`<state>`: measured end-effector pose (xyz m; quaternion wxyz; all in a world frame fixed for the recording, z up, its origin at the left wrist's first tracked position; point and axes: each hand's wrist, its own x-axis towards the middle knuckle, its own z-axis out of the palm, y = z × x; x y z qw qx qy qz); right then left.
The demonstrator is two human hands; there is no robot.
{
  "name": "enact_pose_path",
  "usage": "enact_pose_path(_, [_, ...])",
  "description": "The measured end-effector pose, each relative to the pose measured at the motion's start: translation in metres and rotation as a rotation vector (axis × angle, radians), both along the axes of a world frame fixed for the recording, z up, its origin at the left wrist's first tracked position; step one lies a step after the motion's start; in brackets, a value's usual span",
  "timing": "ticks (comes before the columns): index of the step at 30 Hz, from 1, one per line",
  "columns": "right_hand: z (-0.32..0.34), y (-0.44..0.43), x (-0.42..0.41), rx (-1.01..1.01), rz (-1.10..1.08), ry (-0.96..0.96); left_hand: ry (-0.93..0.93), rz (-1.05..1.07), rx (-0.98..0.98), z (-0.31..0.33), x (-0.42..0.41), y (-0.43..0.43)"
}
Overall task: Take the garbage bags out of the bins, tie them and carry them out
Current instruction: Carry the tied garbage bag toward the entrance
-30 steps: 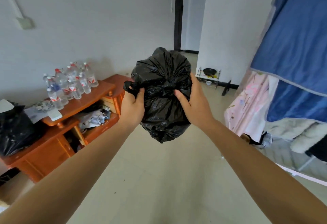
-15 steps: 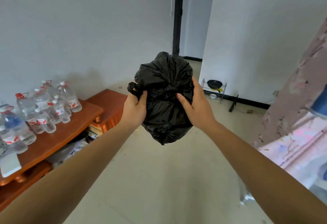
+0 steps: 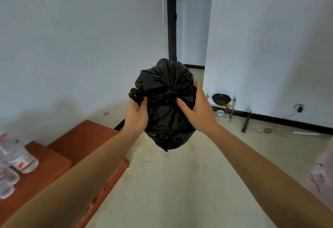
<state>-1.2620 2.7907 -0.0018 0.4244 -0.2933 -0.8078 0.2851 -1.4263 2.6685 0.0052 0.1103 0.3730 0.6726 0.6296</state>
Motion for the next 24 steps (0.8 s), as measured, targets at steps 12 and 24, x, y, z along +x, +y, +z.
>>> enact_pose_path(12, [-0.001, 0.243, -0.218, -0.149, 0.198, -0.007, -0.110, 0.153, 0.130, -0.007, -0.233, 0.243])
enact_pose_path(24, [0.003, 0.515, -0.443, -0.395, 0.195, 0.054, -0.168, 0.078, 0.127, 0.017, -0.462, 0.519])
